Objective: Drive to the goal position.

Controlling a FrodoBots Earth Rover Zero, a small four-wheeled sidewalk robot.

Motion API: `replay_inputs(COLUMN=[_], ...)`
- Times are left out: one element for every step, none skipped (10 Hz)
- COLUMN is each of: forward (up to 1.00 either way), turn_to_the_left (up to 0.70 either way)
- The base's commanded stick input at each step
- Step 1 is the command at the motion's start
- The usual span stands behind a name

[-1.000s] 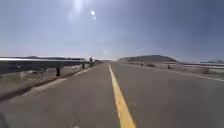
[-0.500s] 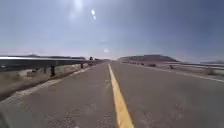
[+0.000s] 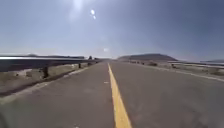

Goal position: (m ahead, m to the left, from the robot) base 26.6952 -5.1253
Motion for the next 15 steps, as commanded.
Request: replay_inputs(forward=[0.85, 0.85, 0.85, 0.85, 0.85, 0.85, 0.85, 0.85, 0.85, 0.85, 0.85, 0.85, 0.85, 0.85, 0.85], turn_to_the_left=[0.00, 0.00, 0.00, 0.00, 0.00, 0.00, 0.00, 0.00, 0.00, 0.00, 0.00, 0.00, 0.00, 0.00, 0.00])
